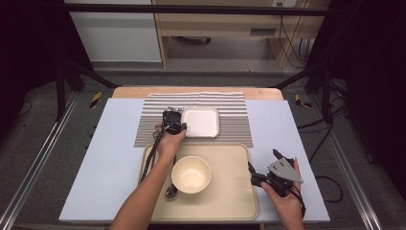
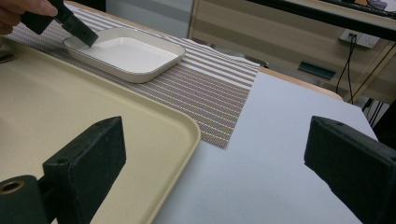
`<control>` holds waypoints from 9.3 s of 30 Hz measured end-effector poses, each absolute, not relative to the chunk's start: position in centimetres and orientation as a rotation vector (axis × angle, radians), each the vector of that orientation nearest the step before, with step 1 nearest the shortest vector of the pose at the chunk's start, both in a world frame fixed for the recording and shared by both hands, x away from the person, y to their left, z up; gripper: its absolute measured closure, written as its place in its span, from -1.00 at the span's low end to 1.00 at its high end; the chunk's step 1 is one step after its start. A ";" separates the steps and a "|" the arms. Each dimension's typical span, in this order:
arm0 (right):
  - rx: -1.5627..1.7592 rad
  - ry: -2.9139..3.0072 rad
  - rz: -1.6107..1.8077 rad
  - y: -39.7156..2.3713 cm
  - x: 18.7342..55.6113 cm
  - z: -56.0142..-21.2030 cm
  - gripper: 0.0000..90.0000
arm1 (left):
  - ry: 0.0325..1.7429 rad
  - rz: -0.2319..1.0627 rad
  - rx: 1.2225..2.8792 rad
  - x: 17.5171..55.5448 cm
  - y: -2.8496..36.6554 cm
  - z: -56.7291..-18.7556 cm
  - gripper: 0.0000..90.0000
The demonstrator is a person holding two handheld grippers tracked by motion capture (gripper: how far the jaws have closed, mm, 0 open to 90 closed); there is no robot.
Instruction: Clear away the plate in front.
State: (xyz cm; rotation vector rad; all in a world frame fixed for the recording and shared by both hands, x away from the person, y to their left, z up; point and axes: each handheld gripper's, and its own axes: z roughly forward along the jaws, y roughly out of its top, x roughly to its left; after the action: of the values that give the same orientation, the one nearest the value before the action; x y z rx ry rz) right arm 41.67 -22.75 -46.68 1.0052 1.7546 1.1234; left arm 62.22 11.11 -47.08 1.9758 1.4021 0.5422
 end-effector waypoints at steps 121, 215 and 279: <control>1.450 1.581 1.398 -16.2 48.4 -42.7 0.75 | 1.103 0.574 1.687 51.9 8.2 -38.2 0.95; 1.990 1.862 0.964 -20.0 39.8 -44.3 0.98 | 1.172 1.289 1.574 41.3 29.9 -42.3 -0.58; 1.571 1.721 1.118 -23.7 43.1 -46.3 -0.66 | 1.201 1.003 1.616 43.0 30.2 -44.3 -0.72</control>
State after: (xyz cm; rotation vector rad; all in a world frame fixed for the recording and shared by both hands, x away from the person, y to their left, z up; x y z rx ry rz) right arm 43.13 -23.72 -46.35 1.5712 1.7213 1.1179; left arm 42.95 30.18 -44.34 1.6162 1.2007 1.0029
